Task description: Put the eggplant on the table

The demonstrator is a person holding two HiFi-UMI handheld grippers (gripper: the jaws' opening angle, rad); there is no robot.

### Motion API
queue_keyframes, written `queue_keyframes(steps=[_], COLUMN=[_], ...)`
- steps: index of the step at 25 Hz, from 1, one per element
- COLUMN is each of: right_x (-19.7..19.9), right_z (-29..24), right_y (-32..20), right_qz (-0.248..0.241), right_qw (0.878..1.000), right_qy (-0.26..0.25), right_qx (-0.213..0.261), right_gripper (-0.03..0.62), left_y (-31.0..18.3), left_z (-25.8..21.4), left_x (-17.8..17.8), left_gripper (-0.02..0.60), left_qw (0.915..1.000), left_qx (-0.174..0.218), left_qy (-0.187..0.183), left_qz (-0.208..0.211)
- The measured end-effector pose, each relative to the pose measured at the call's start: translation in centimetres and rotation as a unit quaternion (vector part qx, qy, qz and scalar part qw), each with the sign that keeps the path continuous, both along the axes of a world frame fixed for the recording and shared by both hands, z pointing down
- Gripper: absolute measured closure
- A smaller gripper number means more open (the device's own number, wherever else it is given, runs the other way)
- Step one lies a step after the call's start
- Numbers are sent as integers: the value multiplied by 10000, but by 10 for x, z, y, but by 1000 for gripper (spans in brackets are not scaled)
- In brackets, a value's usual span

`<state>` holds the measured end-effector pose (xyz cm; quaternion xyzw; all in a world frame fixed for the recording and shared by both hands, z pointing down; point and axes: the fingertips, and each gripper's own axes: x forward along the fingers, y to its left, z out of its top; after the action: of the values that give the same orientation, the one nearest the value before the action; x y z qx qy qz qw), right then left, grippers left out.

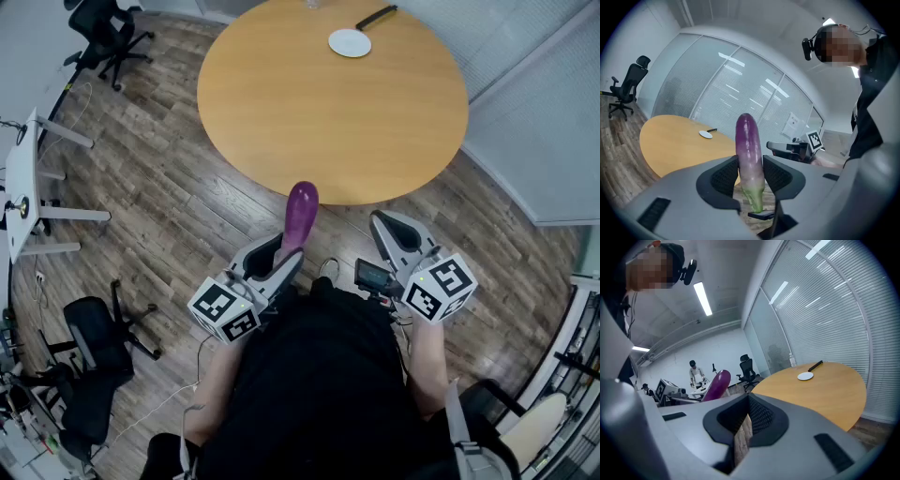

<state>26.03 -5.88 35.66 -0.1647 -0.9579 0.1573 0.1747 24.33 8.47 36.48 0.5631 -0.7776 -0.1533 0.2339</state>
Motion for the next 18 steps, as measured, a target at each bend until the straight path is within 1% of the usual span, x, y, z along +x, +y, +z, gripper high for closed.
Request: queue_keyframes(steps=[3,7,12,15,18], right_x=[7,13,16,18,19], right_z=[-4,-7,-19,-15,-6], right_y=[-10,-21,-26,-31,-36], right_qz=[48,112,70,42,55], right_qw=[10000,9999,9988,9990,9994], right_qy=[-24,-82,-489,-432,-272], right_qx=[-3,-5,-41,-80,-229], right_gripper=[577,577,577,577,576], left_y=[-9,-22,-28,-30,-28], left_z=[-5,-9,-7,-6,-4], left_x=[4,10,16,20,23], left_gripper=[410,410,410,410,410], left_qw=[9999,9999,9999,9999,9997], left_qx=[95,42,0,-89,-199], left_qy=[-20,-77,-64,-52,-91], left_qz=[29,102,81,15,-49])
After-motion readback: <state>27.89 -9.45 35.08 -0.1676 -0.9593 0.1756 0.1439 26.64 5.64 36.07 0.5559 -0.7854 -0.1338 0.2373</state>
